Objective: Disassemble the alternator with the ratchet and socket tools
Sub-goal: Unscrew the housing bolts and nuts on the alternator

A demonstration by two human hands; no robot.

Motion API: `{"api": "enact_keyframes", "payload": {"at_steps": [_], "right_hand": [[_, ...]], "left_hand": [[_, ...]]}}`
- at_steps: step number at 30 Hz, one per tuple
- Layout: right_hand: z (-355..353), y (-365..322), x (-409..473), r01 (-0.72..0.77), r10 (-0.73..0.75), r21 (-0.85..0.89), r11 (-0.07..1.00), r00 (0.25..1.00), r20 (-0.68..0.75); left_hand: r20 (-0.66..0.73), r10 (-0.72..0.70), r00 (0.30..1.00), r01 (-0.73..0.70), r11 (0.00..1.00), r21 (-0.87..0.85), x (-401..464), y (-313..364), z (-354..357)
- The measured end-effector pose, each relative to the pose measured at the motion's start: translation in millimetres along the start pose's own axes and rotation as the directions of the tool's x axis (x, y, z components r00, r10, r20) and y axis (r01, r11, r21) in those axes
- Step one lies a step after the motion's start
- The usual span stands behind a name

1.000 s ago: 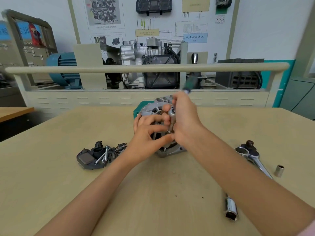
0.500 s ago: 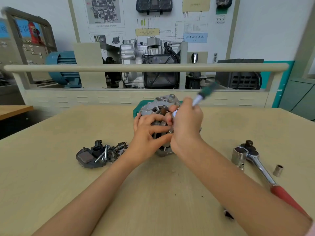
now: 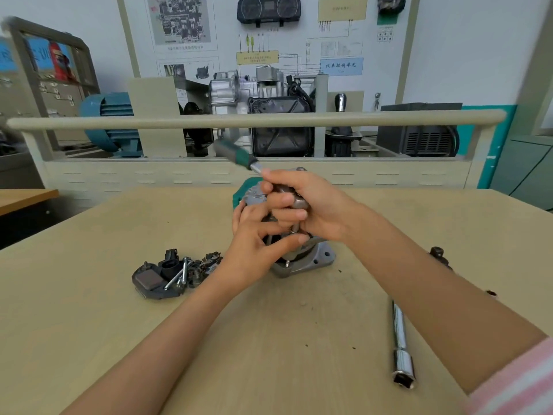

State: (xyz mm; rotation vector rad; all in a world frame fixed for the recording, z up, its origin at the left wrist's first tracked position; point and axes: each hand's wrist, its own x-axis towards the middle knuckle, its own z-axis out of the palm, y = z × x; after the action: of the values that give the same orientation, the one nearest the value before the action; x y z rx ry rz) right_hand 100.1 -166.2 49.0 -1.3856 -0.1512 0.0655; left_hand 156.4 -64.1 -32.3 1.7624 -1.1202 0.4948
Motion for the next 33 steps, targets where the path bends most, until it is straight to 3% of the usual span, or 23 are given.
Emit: {"api": "enact_keyframes", "payload": {"at_steps": [1,3,4,5,6,8,10,12,15,18,21,23,25,27,29,33], "right_hand": [[6.2,8.6,-1.0,0.12,-0.107,0.053,0.991,0.972,-0.209],[16.2,26.5,-4.2,0.354,-0.241,0.068,0.933,0.754,-0.611],[20.2,31.8,-4.2,0.418,-0.24,0.075,0.905,0.649,-0.722],[21.1,33.5,-3.8,0.439,-0.217,0.093,0.894,0.604,-0.767],[20.3,31.3,-3.2,0.427,-0.177,0.134,0.894,0.613,-0.77],[16.2,20.9,-1.3,0.32,-0.12,0.187,0.929,0.737,-0.665],[8.2,11.8,0.4,0.161,-0.114,0.074,0.984,0.893,-0.436],[0.8,3.9,1.7,0.032,-0.049,-0.111,0.993,0.987,-0.151],[-8.2,-4.5,2.7,-0.077,0.097,-0.184,0.98,0.99,0.103],[-8.8,-7.0,2.3,-0.12,0.153,-0.173,0.978,0.969,0.194],[-0.9,-4.1,-0.2,-0.052,0.064,-0.133,0.99,0.994,0.092],[9.4,8.4,-2.7,0.116,-0.119,-0.027,0.993,0.975,-0.188],[19.4,25.7,-7.0,0.347,-0.266,0.062,0.936,0.811,-0.52],[25.2,37.5,-9.6,0.487,-0.273,0.113,0.866,0.651,-0.708],[24.7,39.7,-11.5,0.51,-0.235,0.139,0.849,0.599,-0.765],[15.4,33.6,-13.7,0.531,-0.213,0.235,0.814,0.65,-0.73]], "left_hand": [[-0.005,-0.007,1.0,0.007,1.0,0.01,0.1,-1.0,0.1],[-0.019,-0.008,1.0,0.008,1.0,0.025,-0.4,-0.8,0.7],[-0.022,-0.009,1.0,0.01,0.999,0.04,-1.0,-0.4,1.4],[-0.025,-0.007,1.0,0.008,0.999,0.053,-1.1,0.4,2.4],[-0.023,-0.01,1.0,0.011,0.998,0.062,-0.8,1.6,3.0],[-0.008,-0.014,1.0,0.015,0.998,0.064,0.2,3.3,2.0],[0.02,-0.018,1.0,0.017,0.999,0.052,0.2,3.0,-0.3],[0.048,-0.022,0.999,0.02,0.999,0.033,-0.9,0.6,-1.9],[0.059,-0.003,0.998,0.002,1.0,0.01,-0.9,0.3,-4.4],[0.057,0.021,0.998,-0.021,1.0,-0.005,0.0,0.3,-4.2],[0.031,0.015,0.999,-0.014,1.0,-0.028,0.9,0.2,-2.4],[0.004,0.008,1.0,-0.008,1.0,-0.004,-0.5,-1.1,-0.9],[-0.02,0.007,1.0,-0.007,1.0,0.017,-1.8,-1.5,0.7],[-0.042,0.006,0.999,-0.005,1.0,0.031,-3.2,0.8,2.7],[-0.051,0.01,0.999,-0.006,0.998,0.064,-2.9,1.0,3.4],[0.054,0.018,0.998,-0.023,0.996,0.087,-1.2,-0.5,-3.5]]}}
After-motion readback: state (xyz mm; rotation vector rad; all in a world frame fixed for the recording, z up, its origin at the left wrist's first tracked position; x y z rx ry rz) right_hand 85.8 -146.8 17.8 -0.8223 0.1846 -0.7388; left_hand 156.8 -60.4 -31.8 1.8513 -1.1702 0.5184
